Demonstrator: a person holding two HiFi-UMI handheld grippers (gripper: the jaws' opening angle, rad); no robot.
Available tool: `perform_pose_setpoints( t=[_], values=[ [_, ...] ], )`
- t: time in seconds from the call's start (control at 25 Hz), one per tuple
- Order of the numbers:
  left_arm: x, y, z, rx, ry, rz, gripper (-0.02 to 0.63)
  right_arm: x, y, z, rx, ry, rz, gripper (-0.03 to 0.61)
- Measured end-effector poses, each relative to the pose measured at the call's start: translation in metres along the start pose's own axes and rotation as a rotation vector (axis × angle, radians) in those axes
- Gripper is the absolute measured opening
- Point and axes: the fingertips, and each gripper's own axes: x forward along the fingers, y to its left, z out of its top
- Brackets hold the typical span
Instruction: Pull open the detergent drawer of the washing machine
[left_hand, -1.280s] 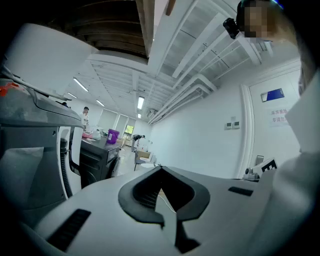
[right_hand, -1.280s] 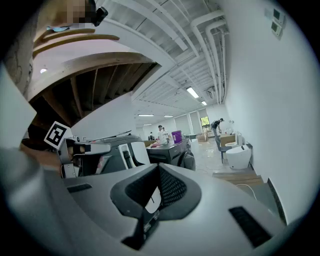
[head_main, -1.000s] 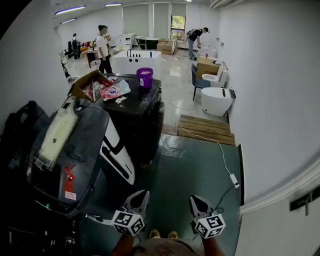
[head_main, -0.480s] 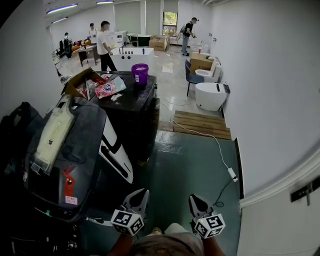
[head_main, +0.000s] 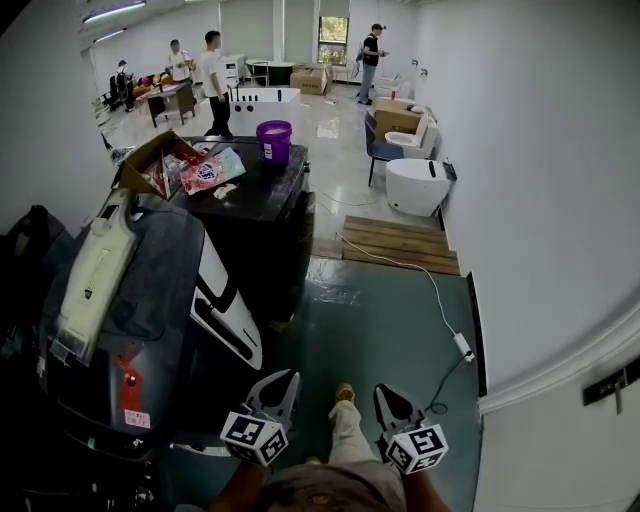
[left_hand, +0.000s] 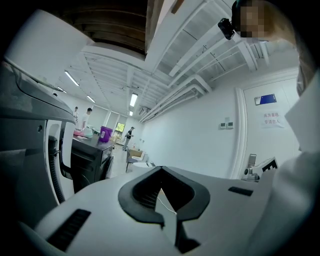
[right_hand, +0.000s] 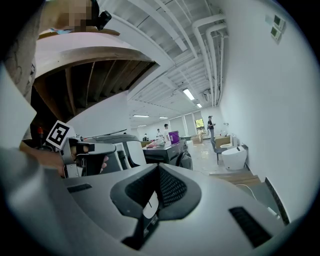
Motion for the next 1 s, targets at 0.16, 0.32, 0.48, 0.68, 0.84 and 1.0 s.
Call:
perform_pose_setpoints(
  t=[0.16,0.32,0.48,0.68,0.84,1.0],
  values=[
    [0.026,0.017,0.001,-0.001,-0.003,0.007,0.021,0.031,-0.016,0.002,-0.003,-0.003,0.01,0.003],
    [0.061,0.039,0.006,-0.001,-0.006,0.024,0.021,0.068,-0.036,0.009,-0.002,-0.002,0.023,0.003],
    [0.101,0.058,0.016,-0.003,0.001,0.037,0.021,0.105,-0.062,0.02,0.013,0.005,0.04,0.003],
    [0.156,0.081,0.028,0.004,0.012,0.061,0.021,0.15,-0.1,0.039,0.018,0.027,0.059,0.003],
    [0.197,0.099,0.035,0.005,0.027,0.084,0.021,0.187,-0.127,0.059,0.024,0.036,0.077,0.003],
    [0.236,0.109,0.055,-0.019,0.009,0.114,0.021,0.223,-0.156,0.08,0.033,0.035,0.1,0.003]
  ],
)
